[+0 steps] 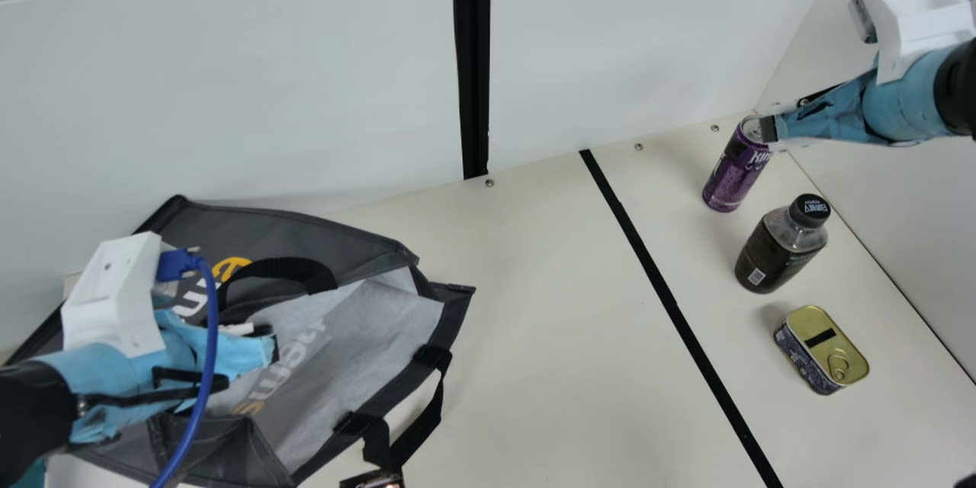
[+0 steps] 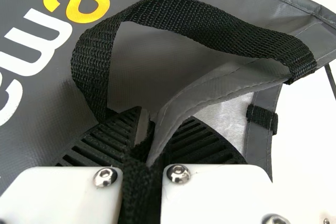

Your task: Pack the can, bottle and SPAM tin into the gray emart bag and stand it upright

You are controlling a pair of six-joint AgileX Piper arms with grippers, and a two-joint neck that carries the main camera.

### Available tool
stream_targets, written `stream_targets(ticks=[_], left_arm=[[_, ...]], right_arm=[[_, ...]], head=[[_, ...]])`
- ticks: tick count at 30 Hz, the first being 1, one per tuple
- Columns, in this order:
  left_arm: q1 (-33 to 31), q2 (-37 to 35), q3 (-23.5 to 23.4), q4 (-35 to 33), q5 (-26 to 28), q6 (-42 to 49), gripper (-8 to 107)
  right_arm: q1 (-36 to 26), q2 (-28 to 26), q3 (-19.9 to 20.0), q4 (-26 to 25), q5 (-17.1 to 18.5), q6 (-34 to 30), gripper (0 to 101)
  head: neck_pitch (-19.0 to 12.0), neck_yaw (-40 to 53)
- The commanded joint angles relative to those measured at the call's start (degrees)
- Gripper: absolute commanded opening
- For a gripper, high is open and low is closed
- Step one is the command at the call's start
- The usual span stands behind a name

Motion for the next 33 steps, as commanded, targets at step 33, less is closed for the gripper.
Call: stream_targets(ticks=[33], left_arm=[[0.0, 0.0, 0.0, 0.0, 0.0, 0.0, -8]], right_arm=[[-4.14, 20.02, -11.41, 5.32, 0.02, -1.32, 95]], head=[[-1.3, -0.05]])
